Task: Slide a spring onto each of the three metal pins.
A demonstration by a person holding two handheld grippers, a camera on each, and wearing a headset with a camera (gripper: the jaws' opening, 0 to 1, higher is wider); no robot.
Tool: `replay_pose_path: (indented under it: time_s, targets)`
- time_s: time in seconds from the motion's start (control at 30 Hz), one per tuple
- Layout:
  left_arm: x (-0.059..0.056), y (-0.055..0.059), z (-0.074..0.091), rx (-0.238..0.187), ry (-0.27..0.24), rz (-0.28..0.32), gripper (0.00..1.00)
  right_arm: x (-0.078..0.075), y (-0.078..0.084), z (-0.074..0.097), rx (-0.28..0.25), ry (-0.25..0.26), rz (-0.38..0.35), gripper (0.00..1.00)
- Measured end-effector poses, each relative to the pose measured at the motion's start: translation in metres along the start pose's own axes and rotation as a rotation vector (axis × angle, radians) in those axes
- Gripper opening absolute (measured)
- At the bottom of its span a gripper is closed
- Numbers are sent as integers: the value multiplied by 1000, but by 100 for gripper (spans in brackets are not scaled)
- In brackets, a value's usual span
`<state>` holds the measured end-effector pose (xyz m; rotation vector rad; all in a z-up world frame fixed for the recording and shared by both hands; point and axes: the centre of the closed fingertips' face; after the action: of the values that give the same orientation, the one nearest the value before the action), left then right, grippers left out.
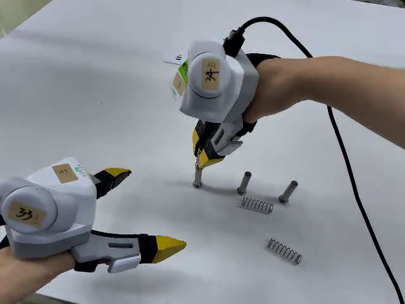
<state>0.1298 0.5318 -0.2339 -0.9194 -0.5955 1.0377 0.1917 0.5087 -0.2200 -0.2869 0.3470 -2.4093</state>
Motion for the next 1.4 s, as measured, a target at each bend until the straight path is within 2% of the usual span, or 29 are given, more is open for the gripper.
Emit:
replay_pose_path:
  time_s: [0.37, 1.03, 1.4]
  targets:
    - [-1, 2, 0, 3, -1, 11, 96, -6, 1, -5, 9, 2, 5, 12]
    - [-3, 3, -1, -1, 3, 24, 95, -4, 0, -4, 6, -1, -2, 12]
    - [-5, 7, 0, 1, 6, 32, 95, -6, 2, -6, 16, 6, 6, 12]
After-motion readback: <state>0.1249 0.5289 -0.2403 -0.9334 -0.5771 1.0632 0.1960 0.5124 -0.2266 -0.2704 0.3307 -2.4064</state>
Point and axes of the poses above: the centre of the closed fingertips' face, and the gripper's own axes: z roughly backward along the fingers, x roughly to its left, y roughly out of its underside, and after that the axes turned 11 degrees about -y, right-handed
